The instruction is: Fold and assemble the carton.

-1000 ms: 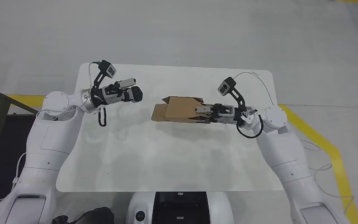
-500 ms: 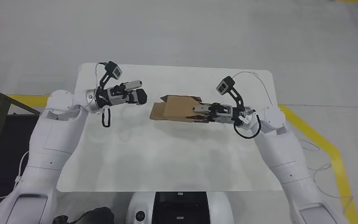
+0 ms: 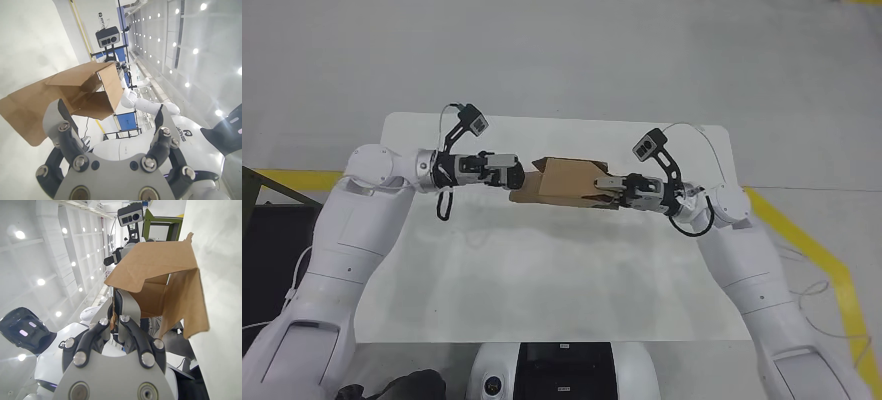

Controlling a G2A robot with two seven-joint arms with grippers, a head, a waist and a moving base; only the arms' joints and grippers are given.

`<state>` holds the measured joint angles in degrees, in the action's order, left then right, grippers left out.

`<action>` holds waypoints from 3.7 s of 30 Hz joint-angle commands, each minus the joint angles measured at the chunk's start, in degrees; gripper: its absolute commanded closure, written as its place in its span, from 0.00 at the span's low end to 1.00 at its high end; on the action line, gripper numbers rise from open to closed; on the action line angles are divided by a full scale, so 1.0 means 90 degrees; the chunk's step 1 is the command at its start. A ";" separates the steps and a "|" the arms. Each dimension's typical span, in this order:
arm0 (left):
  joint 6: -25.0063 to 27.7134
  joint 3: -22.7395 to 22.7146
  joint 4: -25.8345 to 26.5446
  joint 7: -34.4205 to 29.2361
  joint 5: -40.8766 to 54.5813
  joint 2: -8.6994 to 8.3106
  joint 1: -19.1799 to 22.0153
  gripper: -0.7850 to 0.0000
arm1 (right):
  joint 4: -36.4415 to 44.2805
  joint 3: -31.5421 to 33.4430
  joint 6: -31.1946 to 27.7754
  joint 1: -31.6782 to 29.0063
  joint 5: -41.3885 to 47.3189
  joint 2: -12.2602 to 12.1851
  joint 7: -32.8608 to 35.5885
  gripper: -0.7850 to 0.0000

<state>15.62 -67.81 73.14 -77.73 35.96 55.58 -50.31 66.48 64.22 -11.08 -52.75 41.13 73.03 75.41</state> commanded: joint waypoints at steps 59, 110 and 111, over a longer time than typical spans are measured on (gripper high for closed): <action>0.0128 0.0144 -0.0811 -0.0642 0.0925 0.0300 0.0530 0.00 | -0.0442 -0.0528 -0.0361 0.0191 0.0206 0.0183 0.0359 1.00; -0.0452 0.0067 -0.0463 -0.1141 0.0645 0.0298 0.0263 0.00 | -0.0442 -0.0421 -0.0631 0.0118 0.0088 0.0222 -0.0277 1.00; -0.0526 0.0085 -0.0429 -0.1141 0.0666 0.0289 0.0244 0.00 | -0.0441 -0.0416 -0.0644 0.0116 0.0080 0.0222 -0.0279 1.00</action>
<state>11.44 -67.18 69.02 -88.03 41.78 58.25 -47.97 62.50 60.45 -16.80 -51.69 41.89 75.03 72.92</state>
